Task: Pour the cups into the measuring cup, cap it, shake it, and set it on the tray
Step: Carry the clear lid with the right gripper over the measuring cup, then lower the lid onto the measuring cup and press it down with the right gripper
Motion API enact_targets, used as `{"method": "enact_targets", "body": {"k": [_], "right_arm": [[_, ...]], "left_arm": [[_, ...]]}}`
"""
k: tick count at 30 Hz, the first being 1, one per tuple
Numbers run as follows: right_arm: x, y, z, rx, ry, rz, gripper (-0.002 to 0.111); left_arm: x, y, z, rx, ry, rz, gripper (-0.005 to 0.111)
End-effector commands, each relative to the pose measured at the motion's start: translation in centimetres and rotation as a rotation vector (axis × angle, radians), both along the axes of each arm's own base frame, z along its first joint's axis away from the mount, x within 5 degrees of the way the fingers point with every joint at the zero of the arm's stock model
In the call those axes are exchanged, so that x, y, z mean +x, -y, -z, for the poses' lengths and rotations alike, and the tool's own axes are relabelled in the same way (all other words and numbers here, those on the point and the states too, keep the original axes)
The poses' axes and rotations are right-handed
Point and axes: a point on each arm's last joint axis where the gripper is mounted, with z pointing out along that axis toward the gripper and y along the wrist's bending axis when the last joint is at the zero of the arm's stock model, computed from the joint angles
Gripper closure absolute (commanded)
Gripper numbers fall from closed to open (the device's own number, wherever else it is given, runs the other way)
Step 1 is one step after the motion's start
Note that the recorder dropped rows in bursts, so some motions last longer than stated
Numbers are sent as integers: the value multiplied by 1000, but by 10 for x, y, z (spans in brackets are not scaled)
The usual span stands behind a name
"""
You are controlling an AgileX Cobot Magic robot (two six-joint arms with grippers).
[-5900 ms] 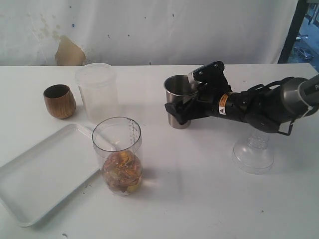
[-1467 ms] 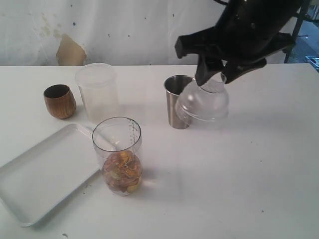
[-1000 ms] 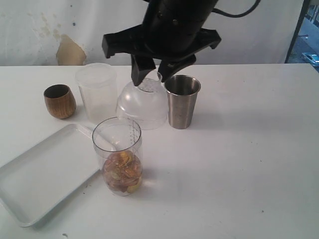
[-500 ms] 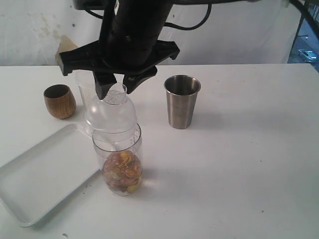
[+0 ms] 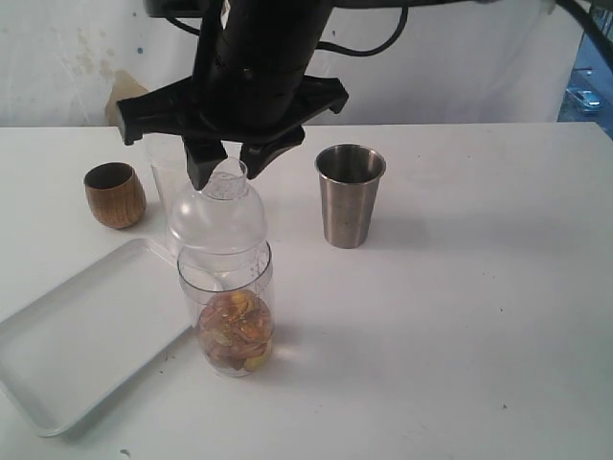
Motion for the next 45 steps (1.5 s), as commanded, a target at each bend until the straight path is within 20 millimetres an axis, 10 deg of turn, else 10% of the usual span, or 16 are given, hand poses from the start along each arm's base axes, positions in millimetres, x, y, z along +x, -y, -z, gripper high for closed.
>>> {"method": "enact_targets", "body": {"k": [1,45], "right_arm": [[0,1,0,-13,12,4,108],[-22,-7,16,-156,86,-100,108]], "left_arm": [[0,0,1,5,6,6,107],[0,0,1,5,6,6,107]]}}
